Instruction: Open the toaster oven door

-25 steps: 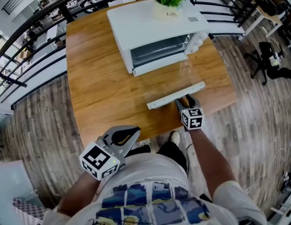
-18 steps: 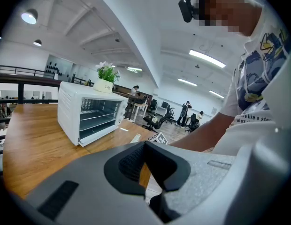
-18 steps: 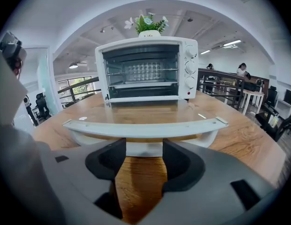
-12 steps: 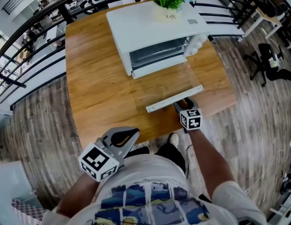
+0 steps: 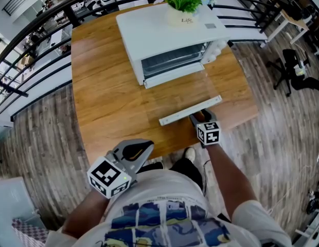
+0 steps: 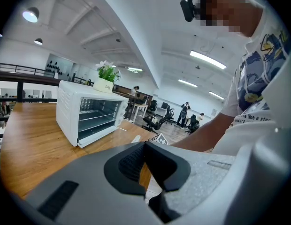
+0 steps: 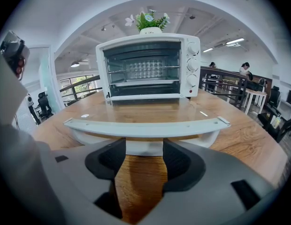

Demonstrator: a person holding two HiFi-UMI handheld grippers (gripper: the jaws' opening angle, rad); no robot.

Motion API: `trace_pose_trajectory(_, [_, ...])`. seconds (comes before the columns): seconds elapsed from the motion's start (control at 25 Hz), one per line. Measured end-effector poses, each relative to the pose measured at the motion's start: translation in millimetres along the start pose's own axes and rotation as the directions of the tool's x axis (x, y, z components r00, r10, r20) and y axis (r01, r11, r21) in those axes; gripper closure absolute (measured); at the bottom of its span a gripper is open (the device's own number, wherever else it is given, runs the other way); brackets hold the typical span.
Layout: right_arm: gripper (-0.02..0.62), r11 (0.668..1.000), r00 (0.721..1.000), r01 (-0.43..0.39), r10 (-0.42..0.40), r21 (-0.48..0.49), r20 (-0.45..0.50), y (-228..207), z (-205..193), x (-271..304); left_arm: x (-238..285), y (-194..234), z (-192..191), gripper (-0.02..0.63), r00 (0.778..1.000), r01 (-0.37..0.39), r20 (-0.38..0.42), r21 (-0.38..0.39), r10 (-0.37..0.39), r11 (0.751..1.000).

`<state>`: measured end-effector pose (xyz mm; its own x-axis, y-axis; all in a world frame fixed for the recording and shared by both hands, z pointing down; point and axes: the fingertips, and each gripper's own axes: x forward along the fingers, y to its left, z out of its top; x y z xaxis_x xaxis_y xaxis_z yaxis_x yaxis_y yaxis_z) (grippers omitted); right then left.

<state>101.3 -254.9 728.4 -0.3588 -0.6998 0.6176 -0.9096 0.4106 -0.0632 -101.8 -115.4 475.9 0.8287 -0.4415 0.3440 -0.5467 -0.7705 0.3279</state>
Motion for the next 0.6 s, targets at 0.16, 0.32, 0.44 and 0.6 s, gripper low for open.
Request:
trace_pose_trajectory(0.16, [0.351,1.0,1.0,-0.001,0.001,-0.002,0.003,0.3,0.4,0.6,2.7,0.3,-0.5,0.604,1.0,0.004,-0.003,0.0,-0.004,1.0])
trace_pose_trajectory(0.32, [0.351,1.0,1.0,-0.001,0.001,-0.003,0.009,0.0,0.5,1.1,3.9,0.5,-1.6,0.604,1.0,0.002,-0.012,-0.011,-0.002,1.0])
trace_pose_trajectory(0.44, [0.351,1.0,1.0,-0.003,0.003,-0.003,0.011,0.0,0.4,0.8,4.2,0.9,-1.7,0.604,1.0,0.003,-0.009,-0.005,-0.003,1.0])
trace_pose_trajectory(0.6, [0.351,1.0,1.0,-0.001,0.002,-0.004,0.008,0.0,0.5,-0.2,4.4,0.8,-0.9,0.604,1.0,0.003,-0.007,-0.006,-0.004,1.0])
